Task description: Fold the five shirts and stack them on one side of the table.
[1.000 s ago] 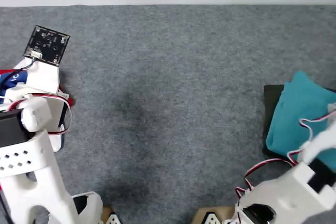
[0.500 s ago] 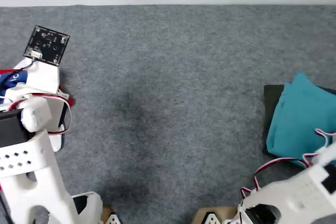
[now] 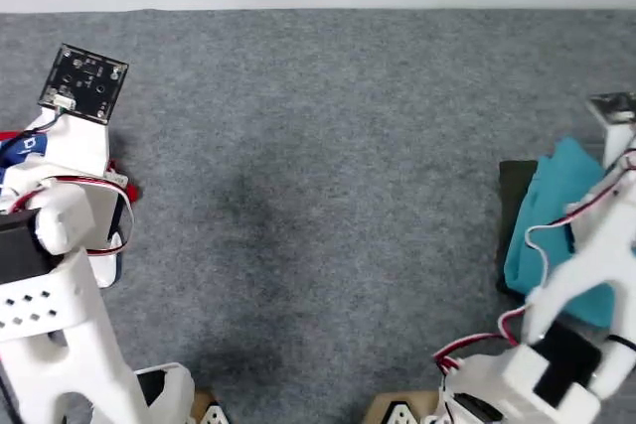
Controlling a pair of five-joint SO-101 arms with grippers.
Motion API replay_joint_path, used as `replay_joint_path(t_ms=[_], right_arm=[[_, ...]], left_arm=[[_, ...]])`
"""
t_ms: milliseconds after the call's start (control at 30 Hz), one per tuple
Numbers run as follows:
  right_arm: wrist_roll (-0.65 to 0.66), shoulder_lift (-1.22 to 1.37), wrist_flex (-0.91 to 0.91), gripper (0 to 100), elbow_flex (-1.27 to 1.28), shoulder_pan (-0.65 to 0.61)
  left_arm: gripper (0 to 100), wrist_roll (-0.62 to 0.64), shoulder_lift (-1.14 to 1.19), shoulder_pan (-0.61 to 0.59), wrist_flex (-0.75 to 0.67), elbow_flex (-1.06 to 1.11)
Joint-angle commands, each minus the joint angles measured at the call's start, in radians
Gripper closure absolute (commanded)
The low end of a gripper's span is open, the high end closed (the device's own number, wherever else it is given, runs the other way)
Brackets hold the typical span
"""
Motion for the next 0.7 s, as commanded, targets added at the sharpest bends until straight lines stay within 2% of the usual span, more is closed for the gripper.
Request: replay_joint_path(t_ms=[0, 100, 167, 267, 400, 667], right_arm=[[-0.081, -0.094, 0.044, 98.8, 0.008, -0.041], [-0.098, -0.147, 0.042, 98.8, 0.078, -0.07], [-0.098, -0.179, 0.042, 98.8, 0.143, -0.088], [-0.098, -0.222, 0.042, 98.8, 0.241, -0.111], [-0.098, -0.274, 0.041, 98.8, 0.345, -0.117], [-0.098, -0.306, 0.039, 98.8, 0.454, -0.116]], left_arm=[[96, -0.018, -0.006, -0.005, -0.02, 0.031], [88, -0.06, -0.006, -0.058, -0.071, 0.12], [86, -0.084, -0.006, -0.126, -0.152, 0.183], [84, -0.187, -0.006, -0.207, -0.305, 0.289], [84, -0.267, 0.049, -0.242, -0.454, 0.38], [84, -0.285, 0.368, -0.285, -0.485, 0.182]])
